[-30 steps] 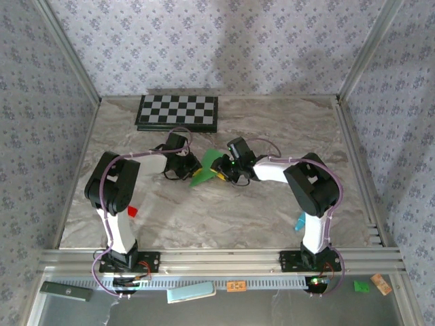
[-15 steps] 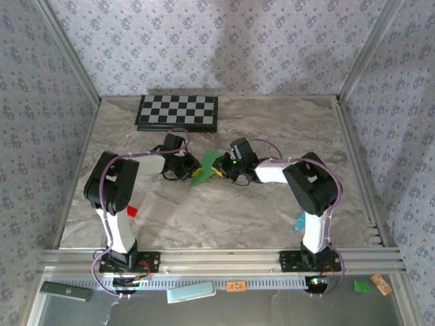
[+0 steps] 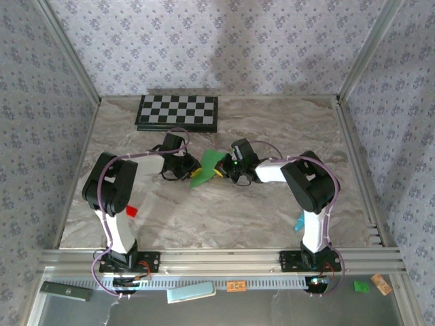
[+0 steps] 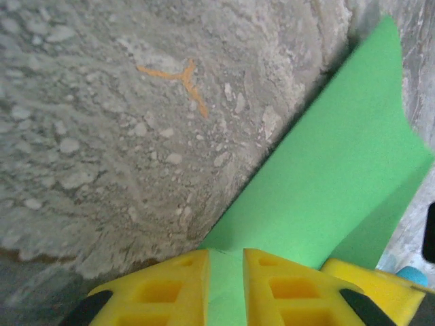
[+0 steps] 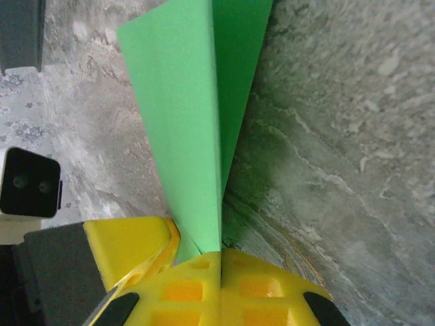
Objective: Fold a paper plane with a square sheet of paper (pick it up from the middle)
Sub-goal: Fold the wing for the fifth time at the center of the table.
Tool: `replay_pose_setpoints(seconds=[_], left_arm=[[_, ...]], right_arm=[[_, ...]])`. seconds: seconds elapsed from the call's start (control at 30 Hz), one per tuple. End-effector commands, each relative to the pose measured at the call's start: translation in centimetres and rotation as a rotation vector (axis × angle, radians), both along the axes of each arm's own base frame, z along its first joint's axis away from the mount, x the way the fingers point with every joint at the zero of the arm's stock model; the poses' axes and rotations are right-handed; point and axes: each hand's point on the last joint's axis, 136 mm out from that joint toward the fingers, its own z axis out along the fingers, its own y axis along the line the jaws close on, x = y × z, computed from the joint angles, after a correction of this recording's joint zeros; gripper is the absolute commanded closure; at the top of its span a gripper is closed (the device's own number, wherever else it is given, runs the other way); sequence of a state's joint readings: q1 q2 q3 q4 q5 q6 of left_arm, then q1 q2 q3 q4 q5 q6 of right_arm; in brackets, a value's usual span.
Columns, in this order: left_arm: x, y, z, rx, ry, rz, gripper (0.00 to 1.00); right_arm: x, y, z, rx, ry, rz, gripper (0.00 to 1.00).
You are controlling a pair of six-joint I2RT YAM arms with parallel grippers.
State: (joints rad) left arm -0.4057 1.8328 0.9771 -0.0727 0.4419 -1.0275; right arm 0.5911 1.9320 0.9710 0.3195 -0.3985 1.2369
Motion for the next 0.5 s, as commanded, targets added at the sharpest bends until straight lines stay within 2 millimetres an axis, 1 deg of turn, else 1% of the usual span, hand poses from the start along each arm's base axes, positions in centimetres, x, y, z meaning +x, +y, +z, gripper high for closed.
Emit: replay_pose_setpoints(seconds=[0.0,0.1,0.2,0.33,0.47], left_arm=[[1.0,0.7,3.5,0.036,-0.120,-0.041,0.77],[1.4,1.1,6.0,0.076,-0.244,-0.096,0.72],[1.1,1.5,7.5,0.123,-0.344,-0.160,0.64],[0.2,1.5,8.7,0.200,-0.468,-0.270,0.50],[-0.8,0.5,9.3,0.303,-0.604,-0.393,0.33]], right_arm=[[0.4,-0.8,0.6,-0.006,-0.026,-0.008,1.00],[0.6,-1.5,1.5,-0.010,-0.050,-0.020,1.00],[0.7,-2.2,2.3,-0.012,-0.057,-0.027,1.00],[0.8,-3.1,2.9,-0.006,-0.038,-0.042,1.00],[0.8,-3.4,3.6,0.011,-0.017,-0.050,1.00]])
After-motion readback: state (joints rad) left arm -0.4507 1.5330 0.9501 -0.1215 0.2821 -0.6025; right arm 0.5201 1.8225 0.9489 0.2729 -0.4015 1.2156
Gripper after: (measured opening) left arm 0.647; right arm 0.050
